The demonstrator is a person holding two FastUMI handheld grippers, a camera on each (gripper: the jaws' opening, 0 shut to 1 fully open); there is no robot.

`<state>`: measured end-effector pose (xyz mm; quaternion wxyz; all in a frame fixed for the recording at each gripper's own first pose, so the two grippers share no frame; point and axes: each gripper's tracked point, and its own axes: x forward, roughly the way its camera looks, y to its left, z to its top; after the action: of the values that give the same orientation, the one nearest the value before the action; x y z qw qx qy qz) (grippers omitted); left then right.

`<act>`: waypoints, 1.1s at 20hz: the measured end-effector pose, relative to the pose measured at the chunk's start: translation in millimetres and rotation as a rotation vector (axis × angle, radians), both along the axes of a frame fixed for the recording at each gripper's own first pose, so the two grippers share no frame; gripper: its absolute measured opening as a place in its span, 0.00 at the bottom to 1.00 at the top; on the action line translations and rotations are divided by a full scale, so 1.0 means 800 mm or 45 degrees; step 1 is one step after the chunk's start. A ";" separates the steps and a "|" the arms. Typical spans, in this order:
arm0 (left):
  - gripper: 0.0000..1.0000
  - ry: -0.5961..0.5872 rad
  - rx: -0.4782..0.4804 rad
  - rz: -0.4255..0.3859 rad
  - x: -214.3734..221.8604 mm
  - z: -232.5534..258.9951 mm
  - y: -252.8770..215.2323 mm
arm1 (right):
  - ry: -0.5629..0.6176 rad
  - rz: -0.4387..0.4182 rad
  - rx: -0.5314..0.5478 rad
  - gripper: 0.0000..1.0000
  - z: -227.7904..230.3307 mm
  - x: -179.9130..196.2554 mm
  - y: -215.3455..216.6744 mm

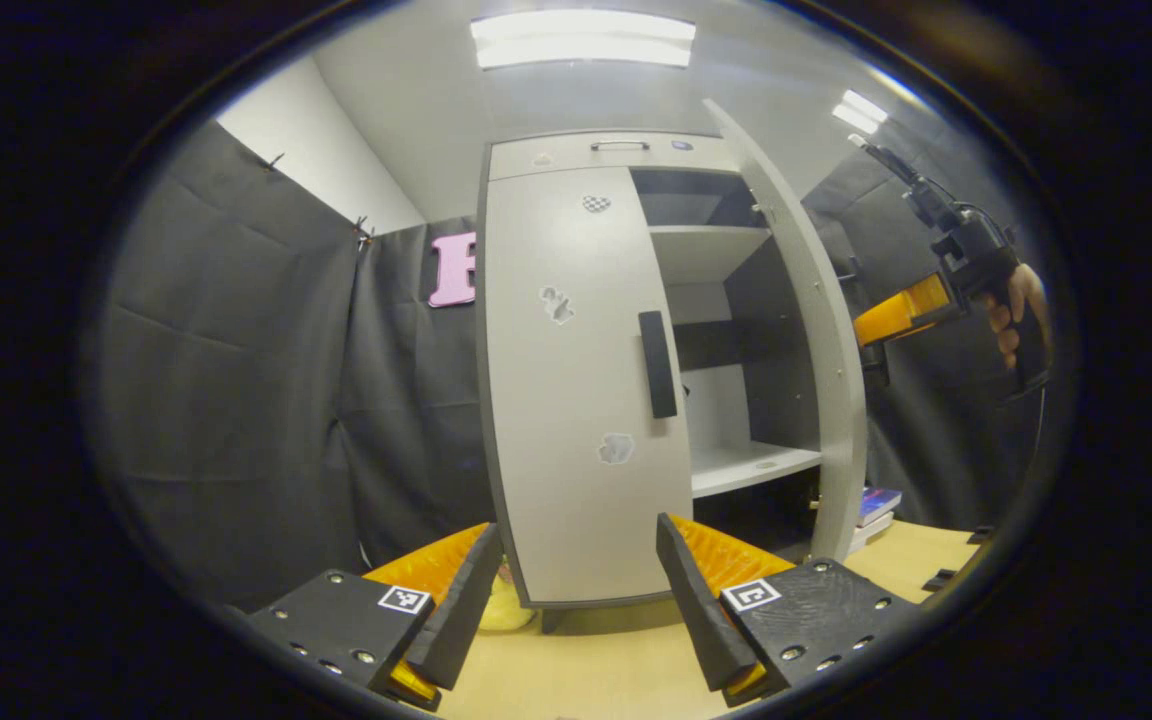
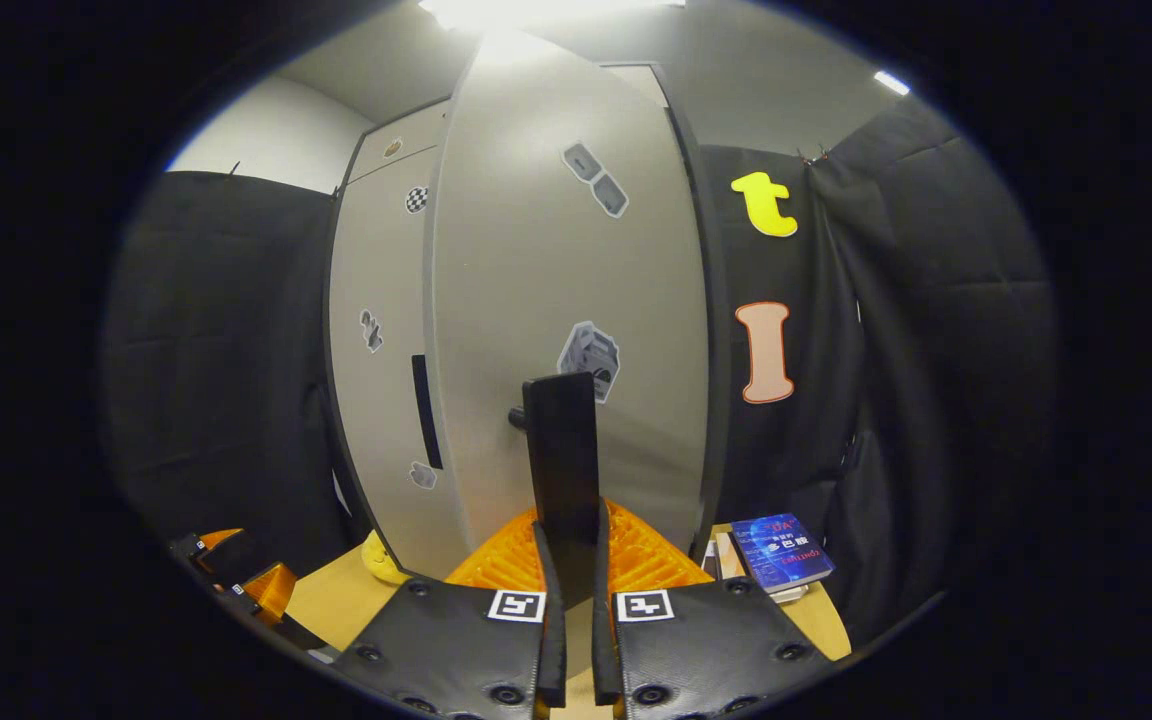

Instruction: Open the right door of the double-door shoe cabinet with the right hand, and open the left door with the left hand.

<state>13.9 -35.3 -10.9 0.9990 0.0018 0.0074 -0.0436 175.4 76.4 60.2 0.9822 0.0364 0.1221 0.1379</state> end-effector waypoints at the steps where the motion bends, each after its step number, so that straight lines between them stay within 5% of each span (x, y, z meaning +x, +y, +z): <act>1: 0.89 0.000 0.001 -0.010 0.002 0.000 -0.007 | -0.008 -0.006 -0.008 0.12 0.000 0.001 -0.002; 13: 0.90 0.000 0.001 -0.097 0.006 0.002 -0.054 | -0.019 -0.049 -0.048 0.12 0.000 0.004 -0.023; 22: 0.90 0.000 0.017 -0.132 0.008 0.005 -0.067 | -0.022 -0.213 -0.042 0.08 -0.001 0.009 -0.050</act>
<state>20.5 -88.8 -6.8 0.9954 0.0087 0.0075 -0.0953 182.3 36.8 59.4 0.9918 0.0292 0.1126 0.0537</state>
